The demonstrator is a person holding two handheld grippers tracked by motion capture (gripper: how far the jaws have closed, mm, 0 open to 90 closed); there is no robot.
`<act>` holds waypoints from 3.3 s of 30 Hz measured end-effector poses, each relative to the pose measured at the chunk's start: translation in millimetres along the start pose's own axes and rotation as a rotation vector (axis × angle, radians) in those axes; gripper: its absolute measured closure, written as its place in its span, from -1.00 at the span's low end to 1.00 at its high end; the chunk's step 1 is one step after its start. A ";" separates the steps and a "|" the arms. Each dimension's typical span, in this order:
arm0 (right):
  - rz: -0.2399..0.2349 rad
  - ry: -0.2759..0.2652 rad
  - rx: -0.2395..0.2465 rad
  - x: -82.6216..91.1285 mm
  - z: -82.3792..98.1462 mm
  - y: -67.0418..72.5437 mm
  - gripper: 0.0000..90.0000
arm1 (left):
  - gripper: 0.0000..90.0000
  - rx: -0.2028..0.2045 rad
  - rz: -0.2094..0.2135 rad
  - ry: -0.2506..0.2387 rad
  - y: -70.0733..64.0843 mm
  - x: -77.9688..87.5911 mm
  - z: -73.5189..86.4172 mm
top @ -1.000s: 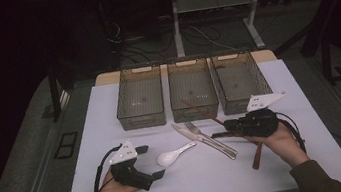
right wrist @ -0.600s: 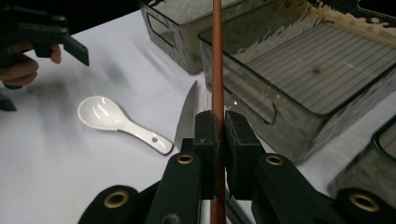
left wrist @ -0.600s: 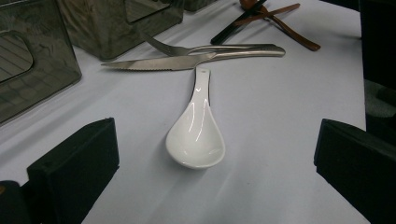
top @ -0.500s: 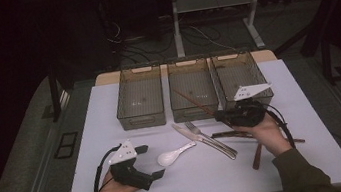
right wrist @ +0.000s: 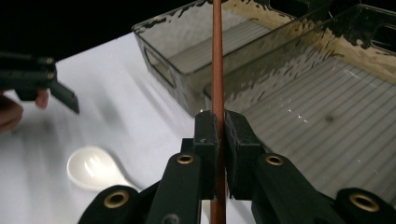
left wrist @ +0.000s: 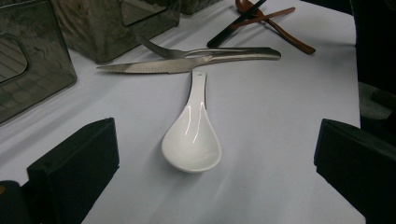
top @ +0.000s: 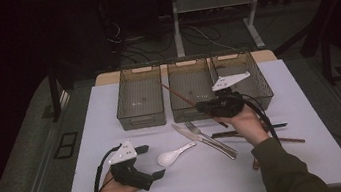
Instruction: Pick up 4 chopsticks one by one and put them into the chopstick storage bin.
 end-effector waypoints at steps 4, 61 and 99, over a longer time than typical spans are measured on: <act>0.009 0.003 -0.005 -11.4 -12.7 1.6 0.87 | -1.00 0.005 0.001 -0.005 -1.0 -0.2 -0.2; 0.063 0.019 -0.024 -185.3 -99.3 30.6 0.87 | -1.00 0.004 0.027 -0.030 -3.2 3.7 -3.8; -0.010 0.060 0.025 -87.5 -69.3 12.6 0.00 | -1.00 -0.009 0.022 -0.031 -1.0 1.1 -3.7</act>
Point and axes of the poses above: each handheld gripper's, and its own axes: x roughly backward along the jaws, z roughly out of its underside, y roughly to its left, the point moved 5 cm from there along -x, roughly forward along the jaws, and after that the axes turned 4 degrees about z, right-handed, at the moved point
